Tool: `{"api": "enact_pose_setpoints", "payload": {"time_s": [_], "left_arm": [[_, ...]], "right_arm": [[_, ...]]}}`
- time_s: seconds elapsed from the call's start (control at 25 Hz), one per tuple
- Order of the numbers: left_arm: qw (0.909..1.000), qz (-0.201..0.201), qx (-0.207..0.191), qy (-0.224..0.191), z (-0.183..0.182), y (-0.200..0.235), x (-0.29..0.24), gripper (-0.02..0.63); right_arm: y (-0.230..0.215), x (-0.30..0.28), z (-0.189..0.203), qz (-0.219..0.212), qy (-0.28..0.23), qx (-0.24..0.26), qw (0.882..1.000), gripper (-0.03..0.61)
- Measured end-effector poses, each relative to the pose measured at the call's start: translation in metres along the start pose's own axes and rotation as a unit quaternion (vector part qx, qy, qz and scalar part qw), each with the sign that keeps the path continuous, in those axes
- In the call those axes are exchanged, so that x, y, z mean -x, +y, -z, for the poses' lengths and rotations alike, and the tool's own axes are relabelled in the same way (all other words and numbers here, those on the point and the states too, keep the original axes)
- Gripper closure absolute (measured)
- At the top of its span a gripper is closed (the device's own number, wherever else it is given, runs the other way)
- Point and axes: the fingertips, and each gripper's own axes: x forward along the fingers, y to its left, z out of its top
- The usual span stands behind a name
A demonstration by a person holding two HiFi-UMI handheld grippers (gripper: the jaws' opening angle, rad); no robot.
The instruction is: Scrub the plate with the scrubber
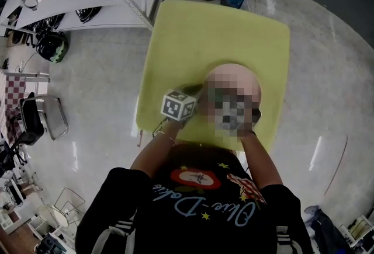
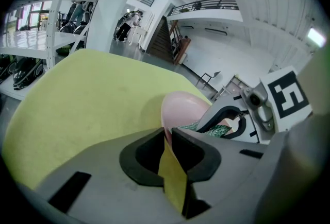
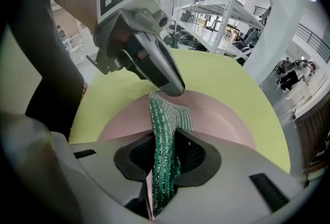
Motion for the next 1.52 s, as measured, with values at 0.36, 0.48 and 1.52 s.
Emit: {"api": "enact_pose_setpoints", "payload": {"time_s": [0.36,0.48,1.52], "left_arm": [[0.9999,-0.014,0.002,-0.006,-0.001,-0.002,0.001,0.577],[0.9998,-0.021,0.001,-0.006,-0.001,0.0,0.001,0.577],[0.9996,-0.026,-0.01,-0.004,-0.001,-0.004,0.0,0.578]], "right_arm": [[0.027,0.004,0.003,-0.03,-0.004,0.005,1.0,0.511],[0.035,0.004,0.003,-0.039,-0.005,0.003,0.999,0.511],[-0.022,0.039,0.006,0.03,-0.05,-0.026,0.998,0.512]]}}
